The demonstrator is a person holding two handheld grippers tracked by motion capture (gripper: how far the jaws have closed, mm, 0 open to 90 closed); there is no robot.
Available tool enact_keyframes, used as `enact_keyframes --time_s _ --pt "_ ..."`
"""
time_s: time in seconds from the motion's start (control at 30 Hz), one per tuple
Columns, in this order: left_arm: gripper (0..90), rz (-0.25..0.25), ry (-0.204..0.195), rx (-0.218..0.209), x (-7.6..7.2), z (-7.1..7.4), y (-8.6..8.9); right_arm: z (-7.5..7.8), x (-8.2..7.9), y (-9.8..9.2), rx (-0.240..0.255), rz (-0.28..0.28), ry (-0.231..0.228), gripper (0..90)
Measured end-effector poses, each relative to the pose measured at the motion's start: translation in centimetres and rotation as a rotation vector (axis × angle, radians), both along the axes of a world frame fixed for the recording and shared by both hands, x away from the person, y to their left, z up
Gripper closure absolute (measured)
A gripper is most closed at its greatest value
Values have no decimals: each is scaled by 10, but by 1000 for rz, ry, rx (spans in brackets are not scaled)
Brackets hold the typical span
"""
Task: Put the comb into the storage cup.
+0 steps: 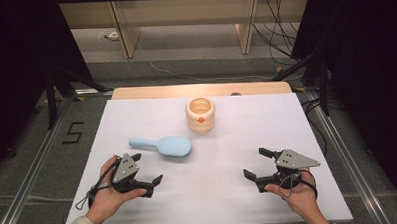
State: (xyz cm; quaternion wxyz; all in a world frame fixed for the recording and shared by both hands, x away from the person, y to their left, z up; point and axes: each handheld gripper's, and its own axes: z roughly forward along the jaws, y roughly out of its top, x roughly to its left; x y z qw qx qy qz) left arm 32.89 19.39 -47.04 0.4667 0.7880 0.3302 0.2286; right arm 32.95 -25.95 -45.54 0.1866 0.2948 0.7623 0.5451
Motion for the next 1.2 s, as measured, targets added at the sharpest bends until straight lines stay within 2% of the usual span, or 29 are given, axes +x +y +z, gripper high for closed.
enact_keyframes --time_s 0.23,0.33,0.43,0.47,0.5,0.53,0.6,0.63,0.7,0.93,1.03,1.07,1.1,1.2 --pt "16 2 16 15 0 -1 -3 -1 1 0 9 5 12 84" --pt "73 33 15 24 2 1 -1 -1 1 0 13 3 12 84" --pt "341 104 0 46 8 6 2 -2 2 -1 21 -1 15 84" --pt "478 111 1 45 11 7 4 -2 3 -2 23 -3 13 84" --pt "632 130 10 25 14 8 5 -2 3 -2 19 -5 16 84" --pt "732 151 26 13 17 10 6 -2 3 -2 20 -8 17 84" --pt "861 184 53 21 24 12 6 -2 4 -2 23 -8 18 84" --pt "894 199 61 24 28 13 6 -2 4 -2 21 -9 19 84" --pt "896 216 77 49 38 13 5 -3 4 -2 17 -9 21 84" --pt "897 289 84 127 78 14 7 -3 5 -2 16 -8 22 85" --pt "897 313 94 138 93 13 8 -4 5 -3 14 -9 24 85" --pt "897 313 94 138 93 13 8 -4 5 -3 14 -11 25 85" --pt "898 329 108 155 102 11 9 -4 5 -3 13 -14 26 87" --pt "897 341 138 164 115 8 9 -4 5 -3 12 -15 27 87"
